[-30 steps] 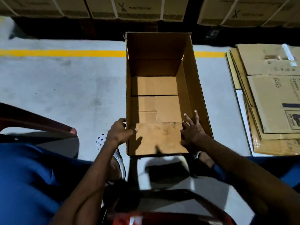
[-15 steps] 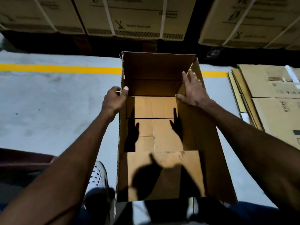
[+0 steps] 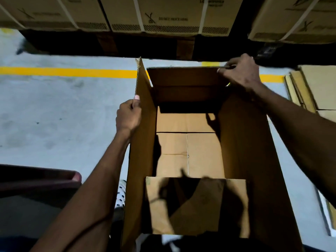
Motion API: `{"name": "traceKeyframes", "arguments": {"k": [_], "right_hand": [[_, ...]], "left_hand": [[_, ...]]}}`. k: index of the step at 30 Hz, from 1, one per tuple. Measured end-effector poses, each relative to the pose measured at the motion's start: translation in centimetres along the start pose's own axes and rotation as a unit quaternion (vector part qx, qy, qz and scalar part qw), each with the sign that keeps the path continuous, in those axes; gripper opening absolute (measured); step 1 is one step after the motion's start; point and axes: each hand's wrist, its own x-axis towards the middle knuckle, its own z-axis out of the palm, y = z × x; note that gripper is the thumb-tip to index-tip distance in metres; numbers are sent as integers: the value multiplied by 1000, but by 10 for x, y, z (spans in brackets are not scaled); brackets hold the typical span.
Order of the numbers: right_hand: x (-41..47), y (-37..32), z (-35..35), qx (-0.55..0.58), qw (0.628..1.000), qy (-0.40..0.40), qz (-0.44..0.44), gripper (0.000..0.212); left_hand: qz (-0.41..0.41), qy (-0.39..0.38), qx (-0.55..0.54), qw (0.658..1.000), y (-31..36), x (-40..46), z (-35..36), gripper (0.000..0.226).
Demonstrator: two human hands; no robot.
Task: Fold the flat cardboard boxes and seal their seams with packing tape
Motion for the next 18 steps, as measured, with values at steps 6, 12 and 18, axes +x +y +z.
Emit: {"name": "traceKeyframes", "arguments": {"k": [6, 12, 18], "right_hand": [[-71, 8, 28, -481, 846, -192, -128, 57], [-111, 40, 75, -535, 787, -289, -105, 98], [-101, 34, 80, -527, 790, -300, -92, 92]], "left_hand": [[2, -49, -82, 995, 9, -14, 4, 53], [8, -184, -153, 971, 11, -47, 9, 17], [-26, -188, -213, 958, -12, -85, 12, 68]]}}
